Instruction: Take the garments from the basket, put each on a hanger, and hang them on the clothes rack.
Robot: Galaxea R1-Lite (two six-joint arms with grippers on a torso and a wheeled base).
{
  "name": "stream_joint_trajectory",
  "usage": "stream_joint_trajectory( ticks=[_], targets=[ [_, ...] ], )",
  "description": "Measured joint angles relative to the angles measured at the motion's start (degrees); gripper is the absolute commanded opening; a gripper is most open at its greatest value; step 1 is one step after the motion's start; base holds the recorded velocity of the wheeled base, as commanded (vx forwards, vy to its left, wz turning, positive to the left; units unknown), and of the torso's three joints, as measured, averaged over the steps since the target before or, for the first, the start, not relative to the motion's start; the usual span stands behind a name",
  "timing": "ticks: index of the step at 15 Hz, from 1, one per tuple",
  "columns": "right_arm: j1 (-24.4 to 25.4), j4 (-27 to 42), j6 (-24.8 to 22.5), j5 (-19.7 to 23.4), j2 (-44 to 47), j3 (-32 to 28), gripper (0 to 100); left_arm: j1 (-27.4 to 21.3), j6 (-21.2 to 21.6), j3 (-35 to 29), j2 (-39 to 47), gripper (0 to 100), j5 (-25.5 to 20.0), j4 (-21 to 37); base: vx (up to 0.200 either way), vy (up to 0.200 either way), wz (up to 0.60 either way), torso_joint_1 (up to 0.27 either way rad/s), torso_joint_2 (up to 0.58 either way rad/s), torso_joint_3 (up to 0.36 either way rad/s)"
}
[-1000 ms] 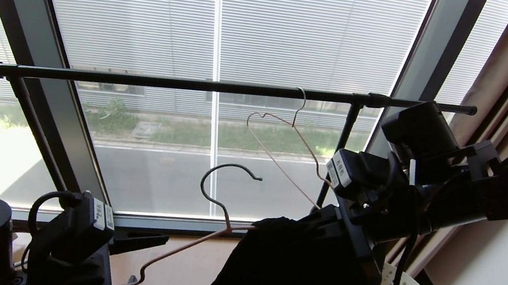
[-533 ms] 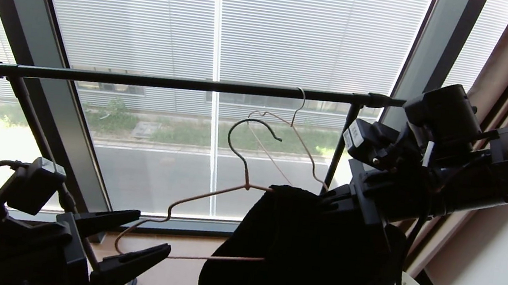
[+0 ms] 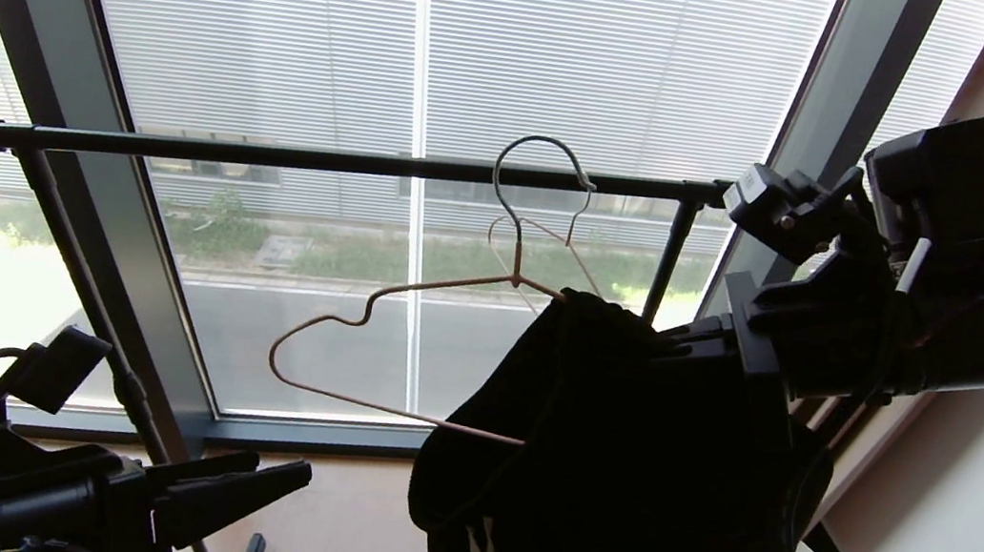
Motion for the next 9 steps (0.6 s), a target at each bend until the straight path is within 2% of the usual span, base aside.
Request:
stream_joint_trajectory(
  ticks=[4, 9],
  targets=[
    [0.0, -6.1, 3.7, 0.2, -2.4, 3.0, 0, -0.4, -1.8, -2.8, 5.8, 100, -2.2, -0.3, 0.000, 0.000, 0.00, 0.000, 0.00, 0.000],
    [0.2, -10.6, 4.7, 1.6, -3.5, 6.6, 0, -3.0, -2.6, -9.5, 16.3, 100, -2.6, -0.4, 0.000, 0.000, 0.00, 0.000, 0.00, 0.000]
  ],
)
